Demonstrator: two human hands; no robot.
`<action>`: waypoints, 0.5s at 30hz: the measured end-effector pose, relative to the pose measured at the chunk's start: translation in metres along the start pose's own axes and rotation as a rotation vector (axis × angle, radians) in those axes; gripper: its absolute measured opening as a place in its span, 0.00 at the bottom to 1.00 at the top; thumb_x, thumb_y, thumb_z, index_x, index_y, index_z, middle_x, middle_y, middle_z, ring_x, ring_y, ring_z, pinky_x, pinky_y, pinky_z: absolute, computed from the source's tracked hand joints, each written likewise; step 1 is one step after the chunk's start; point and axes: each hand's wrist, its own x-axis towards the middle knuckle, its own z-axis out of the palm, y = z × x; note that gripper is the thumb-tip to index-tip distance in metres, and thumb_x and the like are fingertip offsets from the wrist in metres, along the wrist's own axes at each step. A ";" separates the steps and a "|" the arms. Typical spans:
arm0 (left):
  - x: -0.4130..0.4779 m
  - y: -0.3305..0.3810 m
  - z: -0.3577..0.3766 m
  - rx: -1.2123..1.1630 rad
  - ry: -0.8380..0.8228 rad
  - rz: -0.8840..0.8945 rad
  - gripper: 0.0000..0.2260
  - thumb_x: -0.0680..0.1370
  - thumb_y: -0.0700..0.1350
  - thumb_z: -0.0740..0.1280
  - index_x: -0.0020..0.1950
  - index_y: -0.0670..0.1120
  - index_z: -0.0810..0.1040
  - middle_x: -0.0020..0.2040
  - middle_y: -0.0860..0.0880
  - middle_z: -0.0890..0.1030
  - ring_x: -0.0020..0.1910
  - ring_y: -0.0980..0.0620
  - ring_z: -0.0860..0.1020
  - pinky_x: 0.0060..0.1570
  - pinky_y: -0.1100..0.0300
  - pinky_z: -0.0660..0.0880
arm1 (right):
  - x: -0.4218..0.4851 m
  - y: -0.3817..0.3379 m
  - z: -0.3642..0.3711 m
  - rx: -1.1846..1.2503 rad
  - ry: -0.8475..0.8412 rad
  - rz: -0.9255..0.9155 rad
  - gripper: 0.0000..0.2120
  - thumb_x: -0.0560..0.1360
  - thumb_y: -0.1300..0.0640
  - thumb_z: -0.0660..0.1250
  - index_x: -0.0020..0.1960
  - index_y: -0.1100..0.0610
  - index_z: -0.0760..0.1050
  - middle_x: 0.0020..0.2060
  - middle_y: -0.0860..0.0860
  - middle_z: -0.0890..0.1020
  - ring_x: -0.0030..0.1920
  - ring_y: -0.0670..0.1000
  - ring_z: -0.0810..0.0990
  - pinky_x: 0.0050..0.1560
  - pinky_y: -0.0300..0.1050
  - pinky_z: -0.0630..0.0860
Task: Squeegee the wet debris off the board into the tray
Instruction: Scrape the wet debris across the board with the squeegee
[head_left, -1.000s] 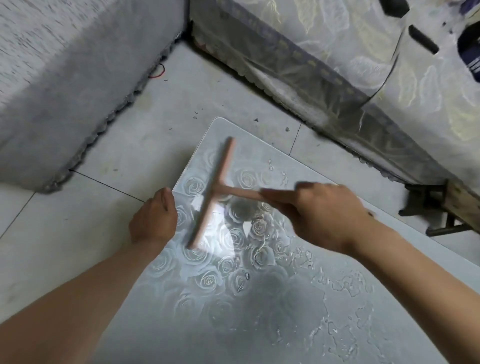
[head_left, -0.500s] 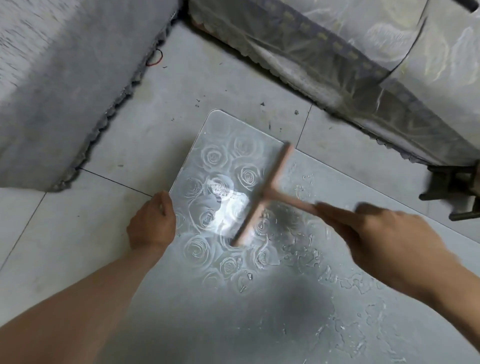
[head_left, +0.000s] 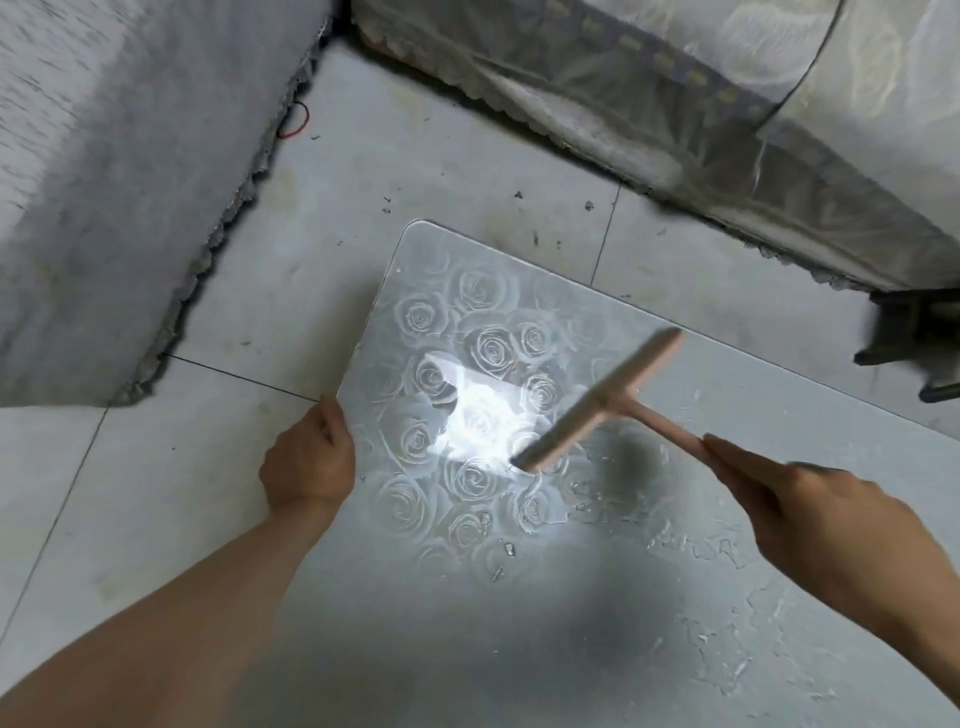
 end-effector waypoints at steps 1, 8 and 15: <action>-0.001 0.001 -0.001 0.000 0.005 0.005 0.29 0.82 0.57 0.43 0.50 0.42 0.79 0.48 0.37 0.81 0.49 0.34 0.77 0.53 0.47 0.71 | -0.005 0.000 -0.006 -0.061 0.034 -0.021 0.19 0.77 0.39 0.48 0.67 0.30 0.61 0.30 0.45 0.74 0.32 0.55 0.78 0.28 0.44 0.70; -0.001 0.002 -0.001 0.014 0.026 0.013 0.29 0.80 0.59 0.44 0.51 0.42 0.79 0.48 0.36 0.81 0.48 0.33 0.77 0.51 0.47 0.72 | 0.075 -0.105 -0.046 -0.004 0.168 -0.405 0.19 0.78 0.44 0.50 0.70 0.37 0.60 0.32 0.49 0.68 0.34 0.58 0.73 0.32 0.45 0.63; 0.001 0.000 0.000 0.015 0.024 0.022 0.29 0.77 0.57 0.44 0.62 0.46 0.78 0.52 0.37 0.81 0.50 0.33 0.77 0.53 0.47 0.72 | 0.113 -0.138 -0.049 -0.042 0.079 -0.409 0.19 0.80 0.51 0.57 0.69 0.40 0.66 0.49 0.54 0.80 0.45 0.59 0.77 0.37 0.45 0.64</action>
